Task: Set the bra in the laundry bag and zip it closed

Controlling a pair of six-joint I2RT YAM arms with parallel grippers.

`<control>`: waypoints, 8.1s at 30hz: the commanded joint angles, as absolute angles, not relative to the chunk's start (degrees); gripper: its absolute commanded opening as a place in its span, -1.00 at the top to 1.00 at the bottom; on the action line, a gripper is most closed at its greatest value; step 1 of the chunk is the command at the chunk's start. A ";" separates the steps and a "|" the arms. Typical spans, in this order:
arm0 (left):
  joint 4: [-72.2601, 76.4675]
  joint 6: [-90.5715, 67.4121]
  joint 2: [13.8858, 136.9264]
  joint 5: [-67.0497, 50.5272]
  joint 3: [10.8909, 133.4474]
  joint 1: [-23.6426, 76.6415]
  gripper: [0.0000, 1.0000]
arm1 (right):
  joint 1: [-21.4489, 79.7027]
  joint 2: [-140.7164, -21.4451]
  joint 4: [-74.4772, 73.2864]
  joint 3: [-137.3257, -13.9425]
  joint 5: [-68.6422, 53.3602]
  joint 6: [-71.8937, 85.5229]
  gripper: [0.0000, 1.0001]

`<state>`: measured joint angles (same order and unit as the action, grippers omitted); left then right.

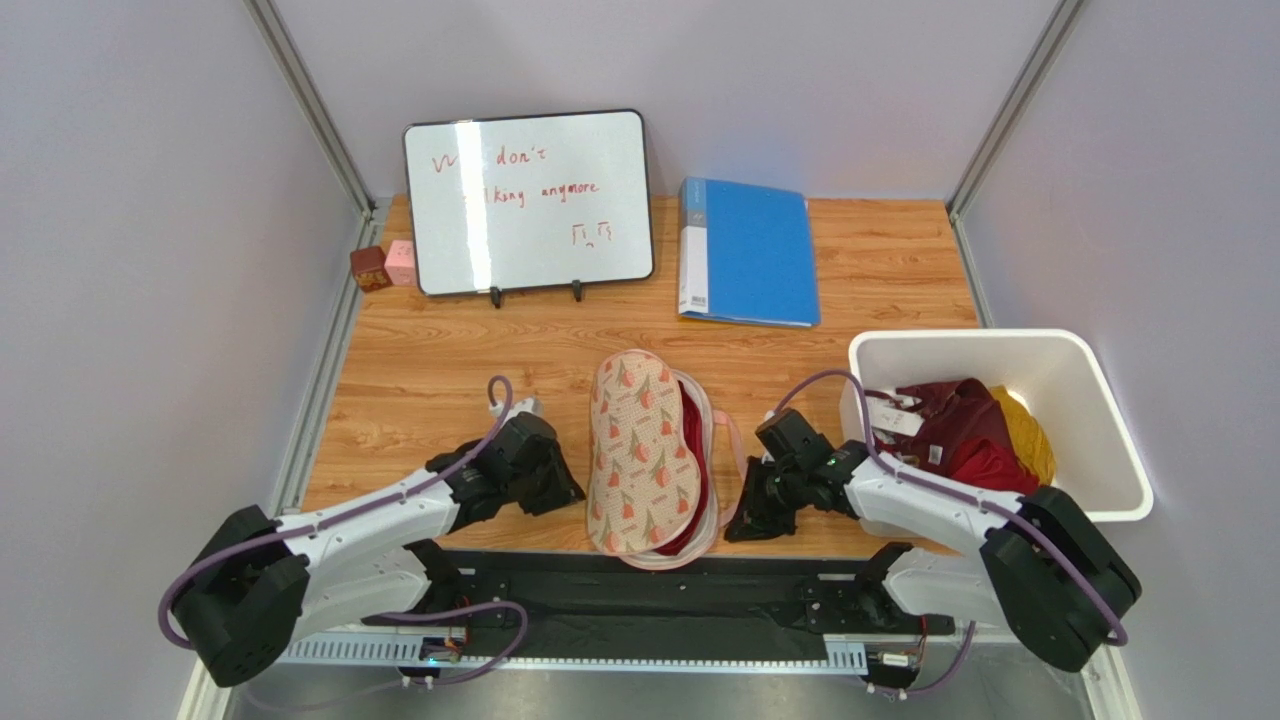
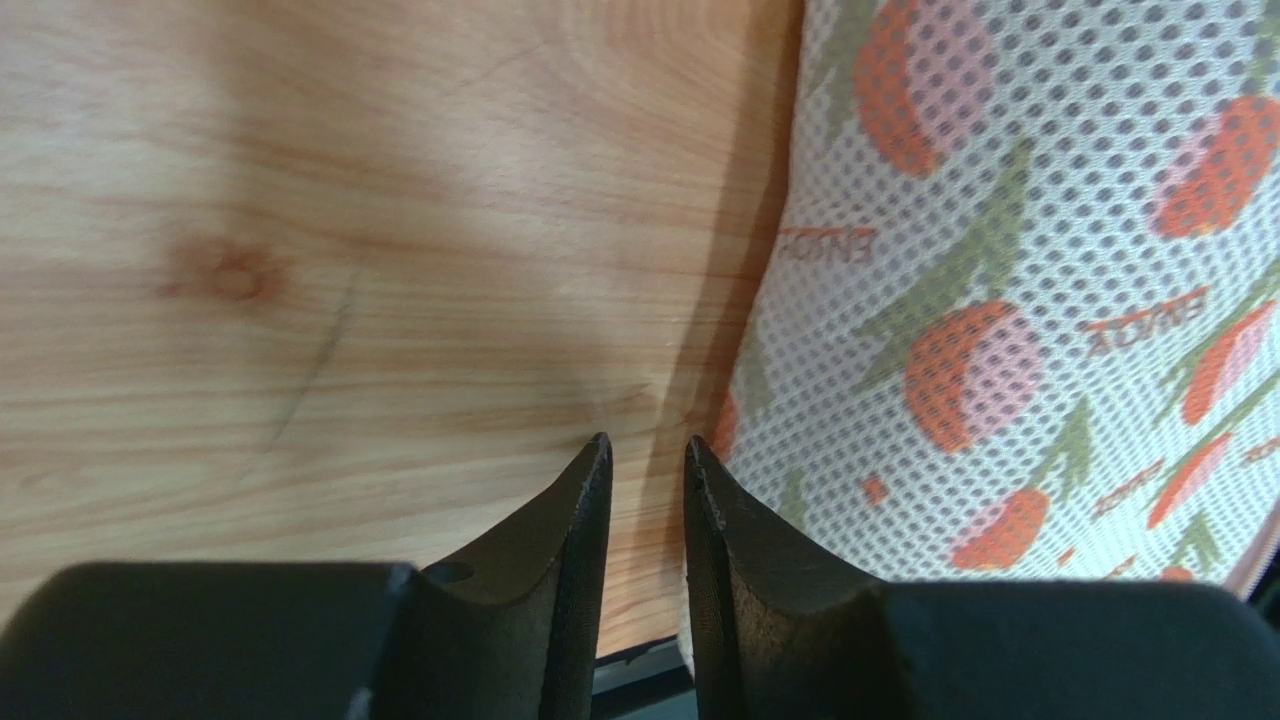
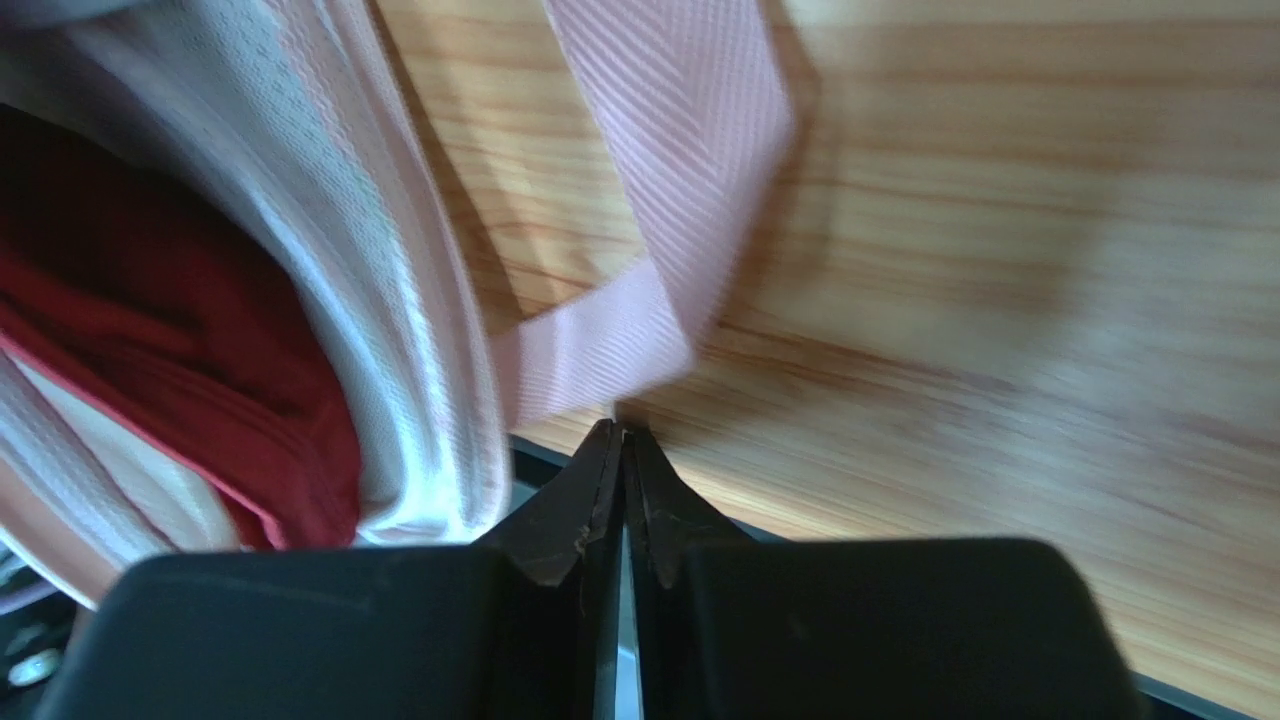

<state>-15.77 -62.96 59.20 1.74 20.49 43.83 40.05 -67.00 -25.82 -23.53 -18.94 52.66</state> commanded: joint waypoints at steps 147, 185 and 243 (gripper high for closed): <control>-42.19 15.11 98.35 -24.78 74.80 13.71 -0.81 | 34.80 -75.94 -11.96 -43.42 -29.88 27.68 -0.17; -13.56 -21.68 95.38 -38.95 50.14 24.60 0.00 | 39.37 -81.74 -29.88 -57.83 -5.98 39.89 -0.28; -2.64 -28.65 84.55 -25.05 41.92 32.17 0.17 | 51.50 -90.45 -20.83 -59.68 4.05 46.85 1.00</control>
